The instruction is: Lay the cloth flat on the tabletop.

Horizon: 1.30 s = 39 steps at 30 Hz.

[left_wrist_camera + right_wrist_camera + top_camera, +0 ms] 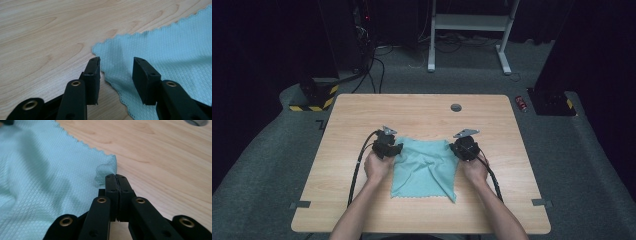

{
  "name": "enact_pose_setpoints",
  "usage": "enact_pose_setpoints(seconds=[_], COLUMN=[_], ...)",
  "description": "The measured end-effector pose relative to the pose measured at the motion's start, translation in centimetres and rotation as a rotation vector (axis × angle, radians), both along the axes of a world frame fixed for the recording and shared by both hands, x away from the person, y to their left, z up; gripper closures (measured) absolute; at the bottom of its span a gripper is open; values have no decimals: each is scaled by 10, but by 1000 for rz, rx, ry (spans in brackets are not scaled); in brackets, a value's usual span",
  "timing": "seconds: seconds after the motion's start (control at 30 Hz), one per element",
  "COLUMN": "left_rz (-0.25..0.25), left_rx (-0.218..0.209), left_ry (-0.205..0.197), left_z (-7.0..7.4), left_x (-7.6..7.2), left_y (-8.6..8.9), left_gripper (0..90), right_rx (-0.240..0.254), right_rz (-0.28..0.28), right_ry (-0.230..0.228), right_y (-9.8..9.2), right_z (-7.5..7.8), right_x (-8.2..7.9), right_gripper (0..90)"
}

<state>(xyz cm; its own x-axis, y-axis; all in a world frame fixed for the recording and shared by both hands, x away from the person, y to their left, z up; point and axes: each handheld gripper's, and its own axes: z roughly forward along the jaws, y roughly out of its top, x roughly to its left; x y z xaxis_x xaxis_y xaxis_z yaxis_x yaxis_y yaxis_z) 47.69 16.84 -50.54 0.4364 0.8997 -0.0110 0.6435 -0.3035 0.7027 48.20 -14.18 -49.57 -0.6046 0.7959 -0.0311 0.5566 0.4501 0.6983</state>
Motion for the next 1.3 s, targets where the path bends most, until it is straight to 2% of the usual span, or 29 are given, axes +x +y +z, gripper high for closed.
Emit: enact_pose_setpoints(seconds=[0.03,0.2,0.33,0.43,0.53,0.6,0.67,0.73,0.83,0.9,0.97,1.03,1.07,1.13,1.2,1.3], left_rz=[2,0,1,5,45,83,93,66,5,-35,-61,-76,-84,-81,-84,-77], left_rx=[-3,-6,-16,5,87,72,50,19,-18,-6,1,39,42,8,7,6], left_ry=[4,11,13,11,9,17,13,21,2,-4,-15,-44,-53,-59,-51,-57], left_z=[0,1,0,-2,-5,-6,-5,-2,0,-1,-5,-8,-10,-13,-13,-16], left_x=[0,-2,-1,1,3,2,-2,-9,-22,-32,-41,-50,-54,-62,-66,-74], left_y=[2,6,5,3,9,19,27,28,21,13,7,3,3,4,6,10], left_gripper=[577,571,572,584,592,593,590,573,537,518,509,510,510,509,499,480], right_rx=[7,16,44,21,-20,-32,-40,-50,-81,-105,-107,-105,-99,-93,-81,-38], right_rz=[-11,-54,6,53,64,56,43,25,15,21,18,13,3,-14,-22,-1], right_ry=[7,45,11,-17,-5,13,19,24,13,-6,-19,-39,-37,-38,-32,-30], right_y=[-2,-12,-4,8,14,14,12,10,9,11,11,10,9,4,1,0], right_z=[0,-7,-1,1,-5,-9,-11,-12,-14,-14,-11,-9,-8,-7,-7,-4], right_x=[2,9,2,-4,-5,-3,0,2,2,1,1,1,1,3,4,1], right_gripper=[836,780,714,670,657,655,666,721,843,899,900,900,900,899,897,779])
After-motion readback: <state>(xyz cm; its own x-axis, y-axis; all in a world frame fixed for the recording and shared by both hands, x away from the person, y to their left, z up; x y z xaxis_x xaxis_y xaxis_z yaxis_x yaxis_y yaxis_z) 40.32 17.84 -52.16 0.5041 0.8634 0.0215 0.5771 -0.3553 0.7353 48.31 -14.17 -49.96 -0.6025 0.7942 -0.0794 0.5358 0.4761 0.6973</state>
